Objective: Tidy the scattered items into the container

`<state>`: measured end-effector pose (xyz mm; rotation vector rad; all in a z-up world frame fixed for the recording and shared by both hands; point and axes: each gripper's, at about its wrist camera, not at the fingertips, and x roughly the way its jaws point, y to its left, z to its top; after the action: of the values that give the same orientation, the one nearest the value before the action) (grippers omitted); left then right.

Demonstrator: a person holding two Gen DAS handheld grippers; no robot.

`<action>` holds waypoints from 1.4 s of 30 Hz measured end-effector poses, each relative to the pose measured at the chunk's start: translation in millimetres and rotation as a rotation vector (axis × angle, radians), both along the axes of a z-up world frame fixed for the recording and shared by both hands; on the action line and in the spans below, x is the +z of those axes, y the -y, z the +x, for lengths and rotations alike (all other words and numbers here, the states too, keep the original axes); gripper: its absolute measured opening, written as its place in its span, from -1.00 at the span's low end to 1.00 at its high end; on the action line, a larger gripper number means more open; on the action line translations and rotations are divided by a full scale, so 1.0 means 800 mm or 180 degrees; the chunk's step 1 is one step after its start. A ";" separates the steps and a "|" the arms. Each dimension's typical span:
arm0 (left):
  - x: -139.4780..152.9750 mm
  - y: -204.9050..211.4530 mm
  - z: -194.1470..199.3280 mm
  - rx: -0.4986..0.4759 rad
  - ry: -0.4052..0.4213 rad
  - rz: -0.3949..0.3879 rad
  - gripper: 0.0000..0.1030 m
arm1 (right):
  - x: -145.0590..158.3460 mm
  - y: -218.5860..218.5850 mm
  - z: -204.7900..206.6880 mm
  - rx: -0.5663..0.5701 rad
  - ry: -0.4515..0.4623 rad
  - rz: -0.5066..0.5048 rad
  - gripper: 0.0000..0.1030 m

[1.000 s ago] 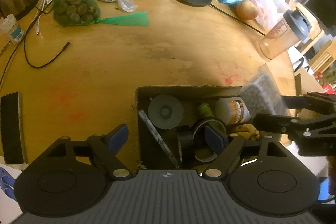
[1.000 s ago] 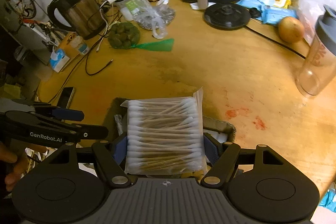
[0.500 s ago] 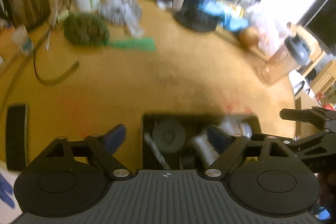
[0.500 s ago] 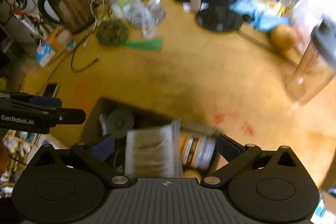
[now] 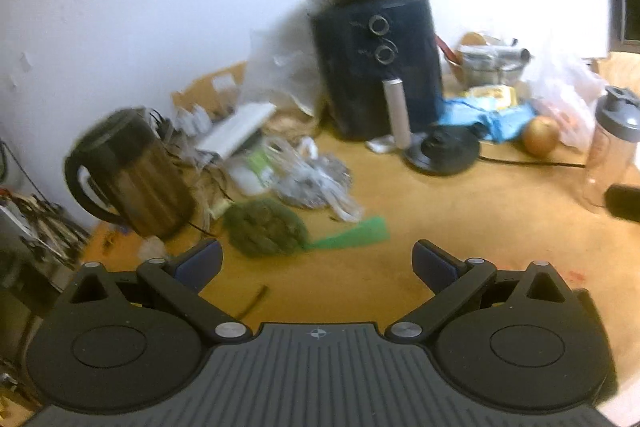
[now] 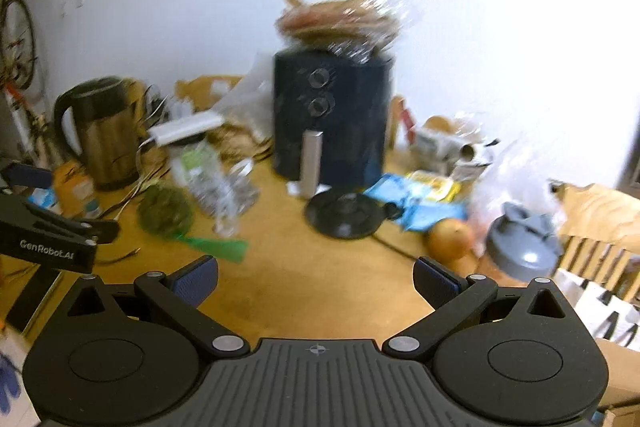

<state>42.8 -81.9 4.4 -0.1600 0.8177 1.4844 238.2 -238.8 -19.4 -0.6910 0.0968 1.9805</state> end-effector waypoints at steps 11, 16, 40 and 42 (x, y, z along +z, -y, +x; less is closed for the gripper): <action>-0.016 -0.015 -0.005 0.0193 0.0276 -0.0903 1.00 | -0.004 -0.026 0.014 -0.0617 0.0124 -0.0871 1.00; -0.041 -0.018 -0.014 0.0400 0.0474 -0.1364 1.00 | -0.036 -0.036 0.014 -0.0866 0.0369 -0.1427 1.00; -0.122 0.005 -0.015 0.0907 0.0797 -0.2649 1.00 | -0.123 -0.027 0.025 -0.1192 0.0915 -0.2774 1.00; -0.121 0.005 -0.016 0.0920 0.0815 -0.2656 1.00 | -0.124 -0.026 0.025 -0.1184 0.0918 -0.2801 1.00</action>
<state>30.1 -85.7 -92.7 -1.1055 1.1926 1.2623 257.8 -218.1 -118.6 -1.3897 0.8888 1.4063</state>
